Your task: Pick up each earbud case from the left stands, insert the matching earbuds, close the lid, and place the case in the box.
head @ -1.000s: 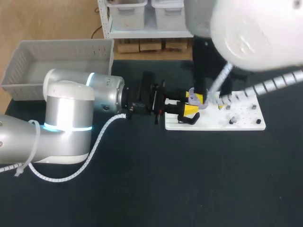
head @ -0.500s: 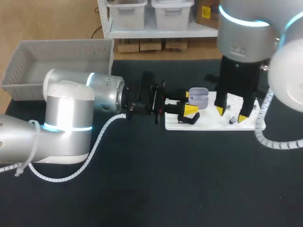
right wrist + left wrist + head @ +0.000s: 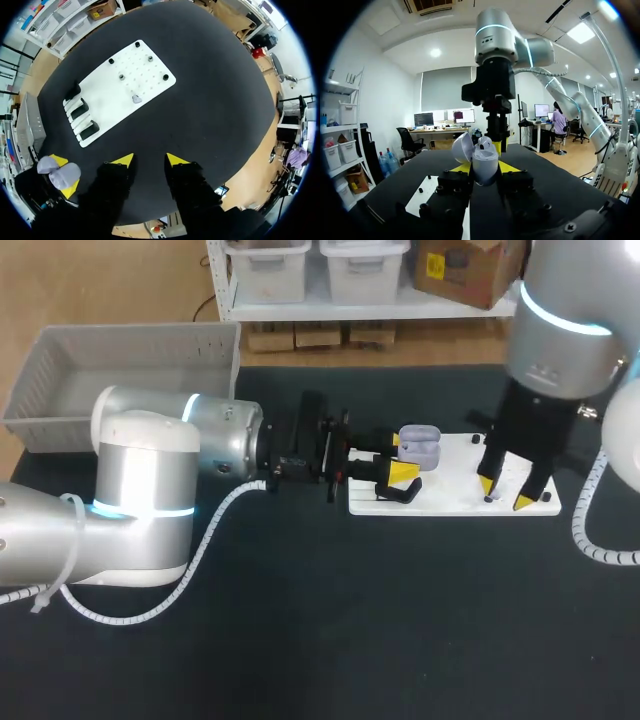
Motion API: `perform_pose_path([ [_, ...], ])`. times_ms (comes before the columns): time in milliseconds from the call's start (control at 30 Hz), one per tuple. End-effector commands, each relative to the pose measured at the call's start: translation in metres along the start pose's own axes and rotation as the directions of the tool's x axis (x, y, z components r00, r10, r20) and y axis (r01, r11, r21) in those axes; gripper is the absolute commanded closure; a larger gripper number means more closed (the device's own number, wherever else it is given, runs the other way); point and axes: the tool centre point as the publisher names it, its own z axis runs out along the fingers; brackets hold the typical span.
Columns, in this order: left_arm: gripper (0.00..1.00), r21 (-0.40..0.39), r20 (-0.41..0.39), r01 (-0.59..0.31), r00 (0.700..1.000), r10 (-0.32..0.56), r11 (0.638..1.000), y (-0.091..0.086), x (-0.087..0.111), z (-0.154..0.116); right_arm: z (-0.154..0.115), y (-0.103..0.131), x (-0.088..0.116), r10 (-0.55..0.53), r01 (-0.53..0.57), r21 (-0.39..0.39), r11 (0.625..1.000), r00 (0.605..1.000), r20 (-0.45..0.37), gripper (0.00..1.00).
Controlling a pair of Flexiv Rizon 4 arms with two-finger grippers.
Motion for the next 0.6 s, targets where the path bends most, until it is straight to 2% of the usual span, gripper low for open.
perform_pose_path([
  [33,1.0,-0.005,0.001,-0.002,1.0,0.002,1.0,-0.0011,0.0005,0.0003,0.0028,-0.0022,-0.0072,0.005,-0.006,-0.012,1.0,1.0,-0.024,0.15],
  [67,1.0,-0.005,0.001,-0.002,1.0,0.002,1.0,-0.0011,0.0005,0.0003,0.0028,-0.0022,-0.0072,0.005,-0.006,-0.012,1.0,1.0,-0.024,0.0],
  [600,1.0,-0.005,0.001,-0.002,1.0,0.002,1.0,-0.0011,0.0005,0.0003,0.0028,-0.0022,-0.0072,0.005,-0.006,-0.012,1.0,1.0,-0.024,0.0],
])
